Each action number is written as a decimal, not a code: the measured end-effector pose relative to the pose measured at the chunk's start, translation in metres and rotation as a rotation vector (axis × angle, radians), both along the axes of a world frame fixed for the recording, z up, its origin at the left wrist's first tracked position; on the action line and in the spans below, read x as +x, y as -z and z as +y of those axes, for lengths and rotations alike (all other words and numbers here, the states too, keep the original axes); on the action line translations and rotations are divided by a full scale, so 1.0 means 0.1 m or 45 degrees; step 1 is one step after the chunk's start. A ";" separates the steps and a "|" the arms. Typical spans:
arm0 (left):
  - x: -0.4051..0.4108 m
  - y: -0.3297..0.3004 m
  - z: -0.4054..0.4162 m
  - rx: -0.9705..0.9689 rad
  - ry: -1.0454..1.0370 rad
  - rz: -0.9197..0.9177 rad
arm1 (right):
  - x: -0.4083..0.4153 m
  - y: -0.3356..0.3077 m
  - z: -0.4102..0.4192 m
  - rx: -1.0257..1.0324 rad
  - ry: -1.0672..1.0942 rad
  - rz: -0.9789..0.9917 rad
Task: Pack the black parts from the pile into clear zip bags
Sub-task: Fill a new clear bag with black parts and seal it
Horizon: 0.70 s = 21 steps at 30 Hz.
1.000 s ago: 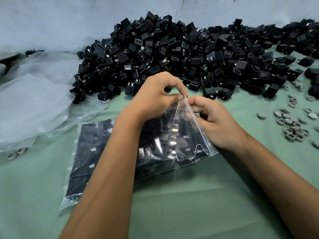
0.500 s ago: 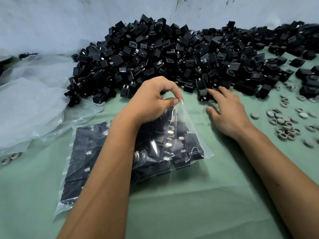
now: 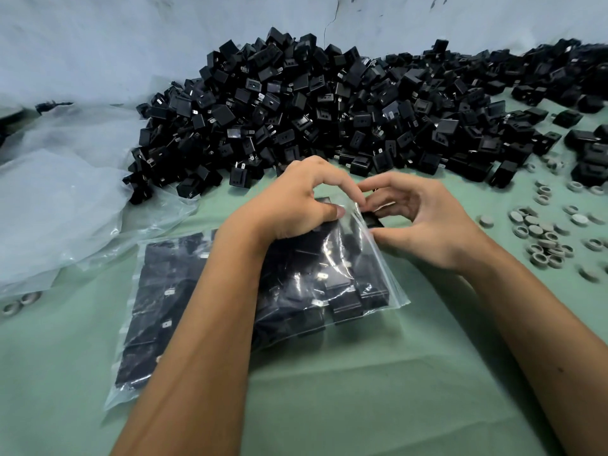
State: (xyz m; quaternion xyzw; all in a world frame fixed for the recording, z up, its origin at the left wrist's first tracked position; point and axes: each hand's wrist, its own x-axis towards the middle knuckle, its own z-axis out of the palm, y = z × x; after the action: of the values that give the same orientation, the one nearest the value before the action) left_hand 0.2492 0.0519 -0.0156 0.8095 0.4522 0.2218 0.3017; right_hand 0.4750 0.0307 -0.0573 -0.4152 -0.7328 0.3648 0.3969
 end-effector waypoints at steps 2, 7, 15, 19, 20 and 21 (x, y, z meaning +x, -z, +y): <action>0.00 0.00 0.00 0.032 -0.007 -0.003 | 0.02 -0.05 -0.03 -0.006 -0.043 -0.039; -0.06 -0.04 -0.01 0.095 -0.003 -0.152 | 0.00 -0.11 -0.10 -0.224 -0.315 0.191; -0.04 -0.04 -0.03 0.079 -0.024 -0.165 | 0.02 -0.16 -0.14 -0.218 -0.162 0.082; -0.03 -0.05 -0.02 0.079 -0.038 -0.139 | -0.11 -0.16 -0.20 -0.218 -0.159 0.055; -0.03 -0.06 -0.02 0.083 -0.044 -0.144 | -0.12 -0.15 -0.20 -0.226 -0.148 0.073; -0.03 -0.06 -0.02 0.088 -0.048 -0.149 | -0.14 -0.15 -0.21 -0.240 -0.133 0.087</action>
State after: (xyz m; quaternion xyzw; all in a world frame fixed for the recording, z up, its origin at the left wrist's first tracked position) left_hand 0.2465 0.0498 -0.0093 0.7965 0.4409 0.2899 0.2952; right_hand 0.4612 0.0102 -0.0424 -0.3994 -0.7019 0.4661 0.3615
